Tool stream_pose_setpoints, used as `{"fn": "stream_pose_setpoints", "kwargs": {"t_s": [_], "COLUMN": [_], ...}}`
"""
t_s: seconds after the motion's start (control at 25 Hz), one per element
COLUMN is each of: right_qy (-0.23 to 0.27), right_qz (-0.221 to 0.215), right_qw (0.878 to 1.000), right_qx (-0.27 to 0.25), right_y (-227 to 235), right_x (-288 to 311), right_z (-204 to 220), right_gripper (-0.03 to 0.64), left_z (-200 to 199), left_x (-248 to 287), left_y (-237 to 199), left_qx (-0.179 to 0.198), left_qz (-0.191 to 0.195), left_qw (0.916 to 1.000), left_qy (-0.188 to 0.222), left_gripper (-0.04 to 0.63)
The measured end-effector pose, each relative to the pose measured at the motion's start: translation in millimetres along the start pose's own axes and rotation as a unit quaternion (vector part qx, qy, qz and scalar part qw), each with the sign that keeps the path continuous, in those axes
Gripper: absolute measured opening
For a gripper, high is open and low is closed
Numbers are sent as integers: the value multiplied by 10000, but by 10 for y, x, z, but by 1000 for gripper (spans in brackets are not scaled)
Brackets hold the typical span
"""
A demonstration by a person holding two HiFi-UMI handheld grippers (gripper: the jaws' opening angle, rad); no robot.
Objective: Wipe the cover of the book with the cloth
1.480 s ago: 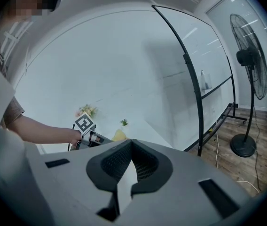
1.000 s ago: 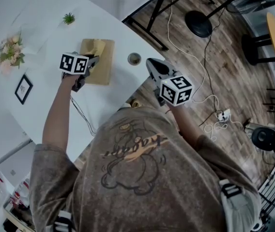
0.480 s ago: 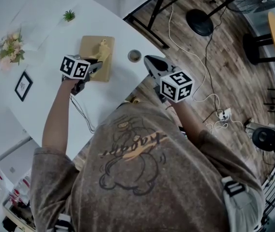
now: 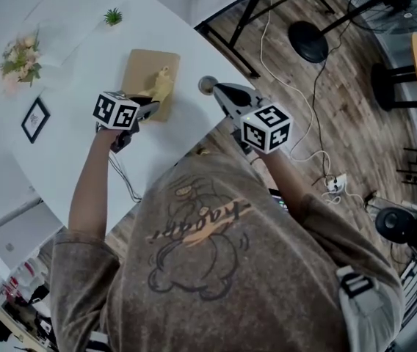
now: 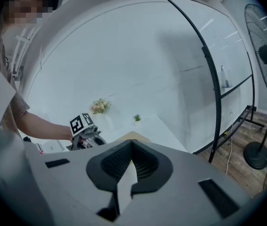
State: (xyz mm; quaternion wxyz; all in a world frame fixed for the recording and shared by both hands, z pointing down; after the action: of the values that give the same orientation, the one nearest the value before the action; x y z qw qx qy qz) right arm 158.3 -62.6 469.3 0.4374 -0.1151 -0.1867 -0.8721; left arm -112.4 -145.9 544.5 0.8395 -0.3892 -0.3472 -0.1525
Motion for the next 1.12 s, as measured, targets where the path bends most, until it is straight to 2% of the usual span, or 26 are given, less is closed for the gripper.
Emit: {"fn": "stream_pose_setpoints", "kwargs": {"t_s": [0.28,0.48,0.6,0.92,1.12], "right_qy": [-70,-102,-74,-26,11], "right_qz": [-187,-314,-362,-330,-298], "right_qw": [9998,9994,9992,9994,9995], "right_qx": [-60,-121,-118,-66,-136], "right_y": [2,34,48,30,12], "right_x": [114,122,114,9,-51], "right_z": [-10,-35,-56,-45,-82], "right_gripper": [2,2,2,2,2], "left_z": [175,245,279,345,368], "left_x": [-24,-5,-6,121,230], "left_y": [45,99,97,247,398], "left_qx": [-314,-869,-1090,-1415,-1467], "left_qz": [-115,-1,-106,31,297], "left_qw": [9992,9945,9909,9835,9817], "left_qy": [233,580,777,1122,1176], "left_gripper": [49,49,49,49,49]}}
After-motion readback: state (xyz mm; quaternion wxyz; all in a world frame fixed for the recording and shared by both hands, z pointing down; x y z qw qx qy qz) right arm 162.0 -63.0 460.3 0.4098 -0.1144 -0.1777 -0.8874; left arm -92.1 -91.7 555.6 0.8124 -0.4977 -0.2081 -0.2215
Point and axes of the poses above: the fingertips, and each gripper's own axes: x forward along the fingers, y to its right, z out of its underside, the point moved 9 cm from there along -x, backward along the fingers, and after that the axes turned 7 degrees about -x, right-handed, at the moved point
